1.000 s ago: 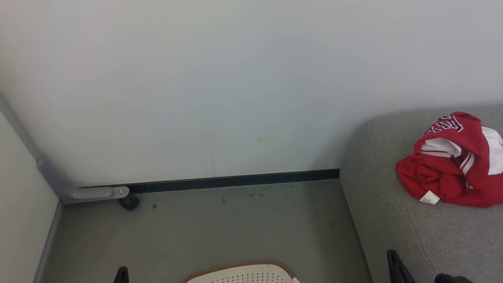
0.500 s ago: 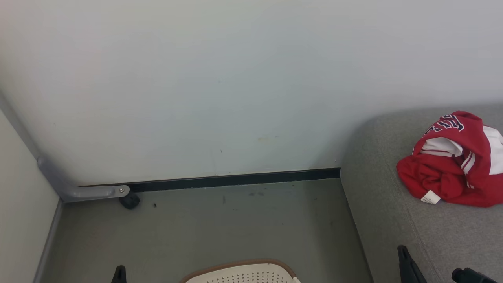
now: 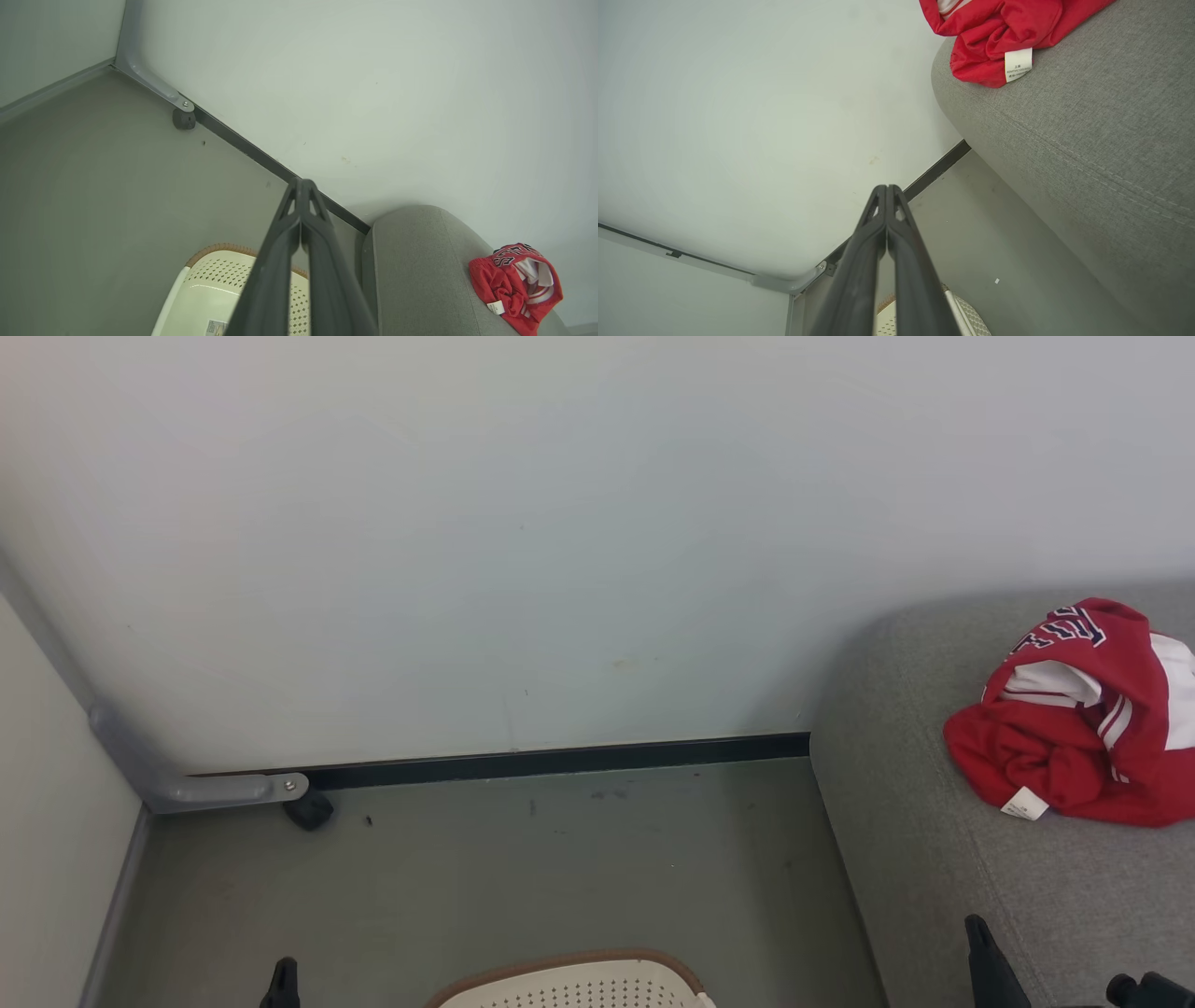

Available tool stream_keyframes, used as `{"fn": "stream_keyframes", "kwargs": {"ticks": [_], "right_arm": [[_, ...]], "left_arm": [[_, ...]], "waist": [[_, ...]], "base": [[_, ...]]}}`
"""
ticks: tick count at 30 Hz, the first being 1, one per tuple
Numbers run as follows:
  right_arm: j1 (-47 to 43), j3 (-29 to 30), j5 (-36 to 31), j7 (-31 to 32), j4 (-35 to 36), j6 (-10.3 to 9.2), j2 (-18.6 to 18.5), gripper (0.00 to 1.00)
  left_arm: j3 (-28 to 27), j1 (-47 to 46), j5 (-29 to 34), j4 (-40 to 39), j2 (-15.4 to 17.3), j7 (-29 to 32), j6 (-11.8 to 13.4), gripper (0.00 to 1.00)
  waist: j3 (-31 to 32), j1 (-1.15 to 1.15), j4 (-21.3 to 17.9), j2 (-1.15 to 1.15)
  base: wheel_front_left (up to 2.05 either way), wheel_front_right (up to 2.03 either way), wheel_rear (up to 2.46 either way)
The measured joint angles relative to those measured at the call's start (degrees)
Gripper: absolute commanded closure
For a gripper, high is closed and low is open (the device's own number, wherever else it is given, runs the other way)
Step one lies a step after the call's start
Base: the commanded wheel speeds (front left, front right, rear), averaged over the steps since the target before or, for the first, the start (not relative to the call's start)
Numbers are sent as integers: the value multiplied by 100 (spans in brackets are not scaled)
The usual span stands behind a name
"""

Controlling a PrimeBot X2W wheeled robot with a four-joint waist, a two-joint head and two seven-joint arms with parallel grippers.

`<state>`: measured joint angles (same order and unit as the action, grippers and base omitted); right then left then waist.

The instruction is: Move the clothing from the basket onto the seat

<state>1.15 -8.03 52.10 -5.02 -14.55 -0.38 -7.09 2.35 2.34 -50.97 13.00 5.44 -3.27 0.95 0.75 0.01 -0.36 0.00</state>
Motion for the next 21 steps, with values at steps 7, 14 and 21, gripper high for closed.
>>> {"fn": "stream_keyframes", "kwargs": {"ticks": [7,14,21], "right_arm": [[74,199,502,151,-38,96,64,100],[85,399,1005,302,-63,196,122,100],[146,595,1483,447,-91,278,168,100]], "left_arm": [[-92,-111,-535,58,-24,119,-97,100],[-191,-203,-1034,109,-51,264,-167,100],[-286,-244,-1524,155,-107,376,-300,100]], "waist": [[-11,0,5,0],[-22,0,9,0],[-33,0,14,0]], "base": [[0,0,0],[0,0,0],[0,0,0]]}}
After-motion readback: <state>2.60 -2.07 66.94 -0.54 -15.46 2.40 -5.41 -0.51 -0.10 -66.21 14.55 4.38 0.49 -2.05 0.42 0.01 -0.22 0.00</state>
